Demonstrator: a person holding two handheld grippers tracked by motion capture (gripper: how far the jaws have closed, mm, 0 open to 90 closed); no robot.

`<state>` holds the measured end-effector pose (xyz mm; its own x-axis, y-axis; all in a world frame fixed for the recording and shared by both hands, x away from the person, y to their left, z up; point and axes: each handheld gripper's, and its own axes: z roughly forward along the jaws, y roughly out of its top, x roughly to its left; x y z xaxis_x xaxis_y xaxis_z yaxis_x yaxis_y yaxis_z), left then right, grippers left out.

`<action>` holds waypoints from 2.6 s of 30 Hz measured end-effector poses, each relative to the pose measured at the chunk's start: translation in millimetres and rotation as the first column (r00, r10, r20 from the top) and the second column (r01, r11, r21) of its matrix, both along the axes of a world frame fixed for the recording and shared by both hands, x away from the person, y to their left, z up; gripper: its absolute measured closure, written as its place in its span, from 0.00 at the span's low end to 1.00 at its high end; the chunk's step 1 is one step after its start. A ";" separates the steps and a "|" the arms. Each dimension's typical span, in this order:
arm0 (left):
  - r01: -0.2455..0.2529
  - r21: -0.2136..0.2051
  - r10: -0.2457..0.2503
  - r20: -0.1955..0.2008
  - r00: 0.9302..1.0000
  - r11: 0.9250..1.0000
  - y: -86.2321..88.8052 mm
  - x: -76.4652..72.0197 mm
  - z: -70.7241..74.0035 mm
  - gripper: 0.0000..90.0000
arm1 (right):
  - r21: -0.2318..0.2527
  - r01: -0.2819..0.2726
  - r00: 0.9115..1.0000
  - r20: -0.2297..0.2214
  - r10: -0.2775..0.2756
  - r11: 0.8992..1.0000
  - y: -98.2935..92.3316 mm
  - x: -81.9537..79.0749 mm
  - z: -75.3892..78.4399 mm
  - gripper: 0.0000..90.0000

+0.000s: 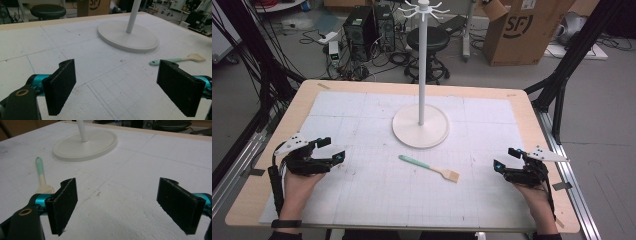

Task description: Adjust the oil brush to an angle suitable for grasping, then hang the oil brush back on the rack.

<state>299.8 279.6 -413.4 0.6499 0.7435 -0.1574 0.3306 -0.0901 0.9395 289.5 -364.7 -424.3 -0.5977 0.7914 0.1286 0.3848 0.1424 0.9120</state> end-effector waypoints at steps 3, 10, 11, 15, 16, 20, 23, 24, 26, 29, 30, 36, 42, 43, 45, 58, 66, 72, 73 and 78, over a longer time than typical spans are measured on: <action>0.011 0.007 -0.011 -0.011 1.000 1.000 -1.6 1.0 -1.2 0.18 | 0.005 0.000 1.000 -0.002 0.000 1.000 -0.6 -0.3 0.1 0.18; 0.020 0.009 -0.020 -0.011 1.000 1.000 -3.8 1.1 -1.7 0.18 | 0.007 -0.006 1.000 -0.009 0.006 1.000 -0.7 0.0 0.1 0.18; 0.021 0.008 -0.021 -0.011 1.000 1.000 -3.7 1.0 -1.6 0.18 | 0.010 -0.009 1.000 -0.006 0.009 1.000 -1.1 0.3 0.2 0.18; 0.026 0.009 -0.026 -0.009 1.000 1.000 -3.5 0.0 -0.8 0.18 | 0.014 -0.016 1.000 -0.007 0.016 1.000 -0.7 0.5 0.8 0.18; 0.029 0.006 -0.029 -0.009 1.000 1.000 -3.4 0.1 -0.9 0.18 | 0.016 -0.018 1.000 -0.010 0.019 1.000 -0.2 0.4 1.1 0.18; 0.037 0.015 -0.037 -0.007 0.999 0.999 -4.2 0.0 -1.2 0.18 | 0.015 -0.029 1.000 -0.010 0.030 0.999 1.2 1.2 1.6 0.18; 0.038 0.013 -0.038 -0.006 0.999 0.999 -4.5 -0.2 -1.1 0.18 | 0.017 -0.037 0.999 -0.013 0.038 0.999 3.4 1.7 2.8 0.18; 0.039 0.013 -0.039 -0.004 0.999 0.999 -4.5 -0.2 -1.1 0.18 | 0.017 -0.041 0.999 -0.010 0.041 0.999 4.2 2.2 3.3 0.18; 0.040 0.014 -0.040 -0.002 0.999 0.999 -4.6 -0.3 -1.0 0.18 | 0.019 -0.053 0.999 -0.010 0.053 0.998 8.0 2.9 4.6 0.18; 0.040 0.016 -0.040 -0.003 0.999 0.999 -4.7 -0.3 -1.1 0.18 | 0.020 -0.064 0.998 -0.012 0.064 0.998 11.7 3.5 5.0 0.18; 0.041 0.015 -0.041 -0.003 0.999 0.999 -4.8 -0.5 -0.9 0.18 | 0.019 -0.074 0.997 -0.012 0.074 0.997 16.1 4.6 5.4 0.18; 0.045 0.010 -0.045 0.000 0.999 0.999 -4.2 -0.7 -0.5 0.18 | 0.007 -0.114 0.993 -0.021 0.114 0.993 29.6 7.5 6.3 0.18; 0.047 0.010 -0.047 -0.002 0.999 0.999 -3.5 -0.9 -0.3 0.18 | -0.011 -0.163 0.986 -0.029 0.163 0.987 51.2 13.3 6.6 0.19; 0.045 0.010 -0.045 -0.002 0.999 0.999 -3.4 -0.9 -0.2 0.18 | -0.011 -0.163 0.986 -0.029 0.163 0.987 51.2 13.3 6.6 0.19; 0.047 0.009 -0.047 -0.002 0.999 0.999 -3.5 -1.2 -0.2 0.18 | -0.016 -0.180 0.983 -0.035 0.179 0.984 59.9 16.1 6.5 0.19; 0.049 0.007 -0.049 0.007 0.999 0.999 -1.5 -1.6 0.6 0.18 | -0.017 -0.189 0.981 -0.042 0.188 0.982 67.3 22.0 6.1 0.19; 0.049 0.004 -0.049 0.010 0.999 0.999 -1.5 -2.4 1.3 0.18 | -0.041 -0.228 0.973 -0.048 0.226 0.973 81.7 26.7 8.7 0.19; 0.053 0.006 -0.053 0.008 0.999 0.999 -2.2 -3.5 2.0 0.18 | -0.050 -0.255 0.966 -0.060 0.252 0.966 91.9 32.4 8.0 0.19; 0.056 0.004 -0.056 0.008 0.998 0.998 -2.6 -3.9 2.2 0.18 | -0.048 -0.259 0.964 -0.066 0.256 0.965 94.1 32.7 7.9 0.19; 0.061 0.012 -0.061 0.010 0.998 0.998 -2.6 -5.2 2.8 0.18 | -0.061 -0.289 0.955 -0.088 0.283 0.955 104.6 36.6 6.1 0.21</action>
<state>294.6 277.0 -410.6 0.6955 0.7043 -0.1422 0.3146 -0.1205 0.9415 326.1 -260.1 -418.2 -0.7907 0.5979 0.1319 0.3871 0.3214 0.8642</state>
